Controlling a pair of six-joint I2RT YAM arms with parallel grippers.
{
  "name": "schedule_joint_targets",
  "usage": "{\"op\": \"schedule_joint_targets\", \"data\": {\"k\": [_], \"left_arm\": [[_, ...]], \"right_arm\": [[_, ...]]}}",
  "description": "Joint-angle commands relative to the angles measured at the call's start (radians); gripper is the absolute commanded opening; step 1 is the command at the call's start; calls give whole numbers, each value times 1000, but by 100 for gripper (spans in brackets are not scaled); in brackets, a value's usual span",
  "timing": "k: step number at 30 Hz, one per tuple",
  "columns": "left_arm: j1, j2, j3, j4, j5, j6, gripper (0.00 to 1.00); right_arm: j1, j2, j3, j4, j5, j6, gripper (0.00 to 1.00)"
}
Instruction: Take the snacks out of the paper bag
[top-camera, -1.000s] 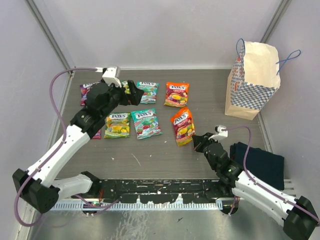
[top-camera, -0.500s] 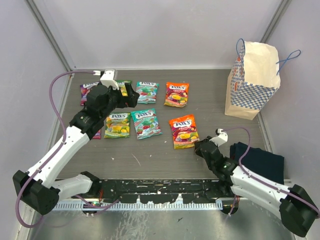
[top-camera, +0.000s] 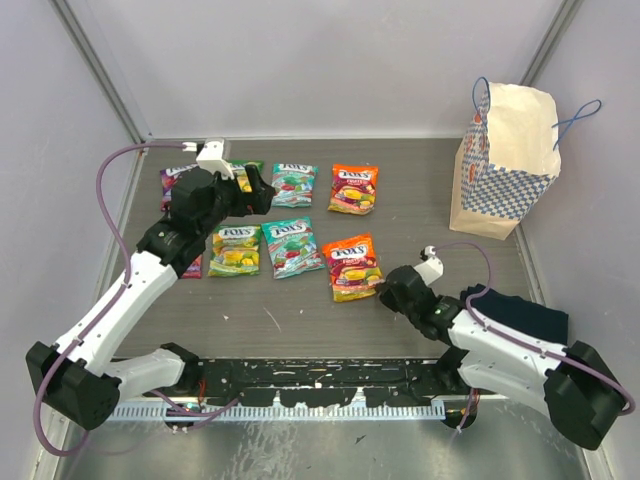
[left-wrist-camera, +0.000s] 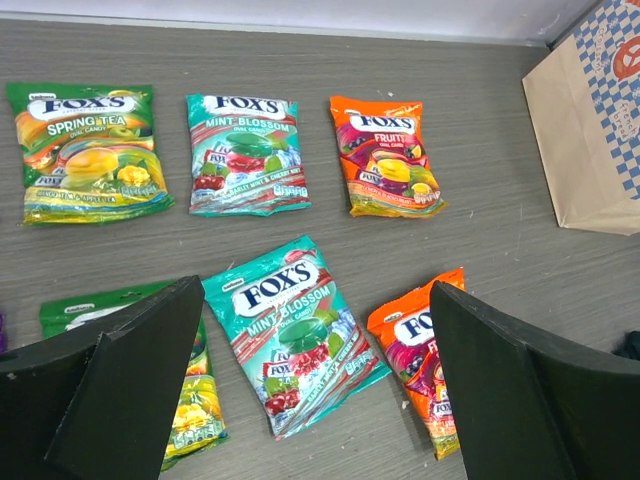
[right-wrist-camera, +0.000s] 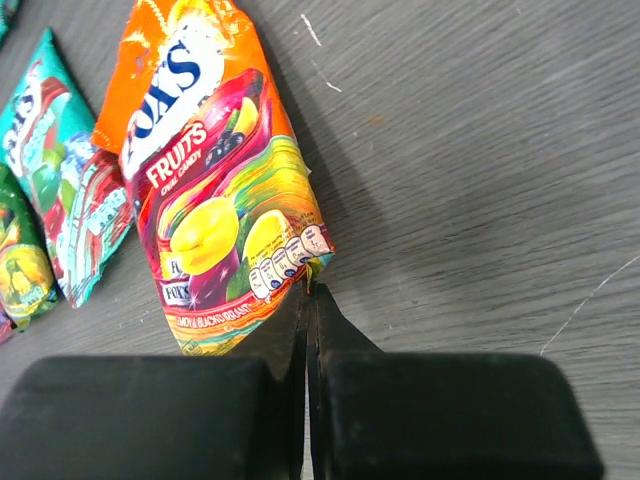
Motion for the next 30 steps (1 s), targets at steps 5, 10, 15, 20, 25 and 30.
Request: {"op": "schedule_joint_targets", "data": {"k": [5,10,15,20,25,30], "left_arm": [[14,-15,29,6,33,-20,98],[17,0,29,14,56,-28,98],[19,6,27,22,65,-32,98],[22,16,27,27,71,-35,98],[24,22,29,31,75,-36,98],[27,29,30,35,76,-38,98]], "right_arm": [[-98,134,125,-100,-105,101,1],[-147,186,139,-84,-117,93,1],[-183,185,90,-24,-114,170,1],[-185,170,47,43,-86,298,1],[-185,188,33,101,-25,422,1],[-185,224,31,150,12,520,1]]}}
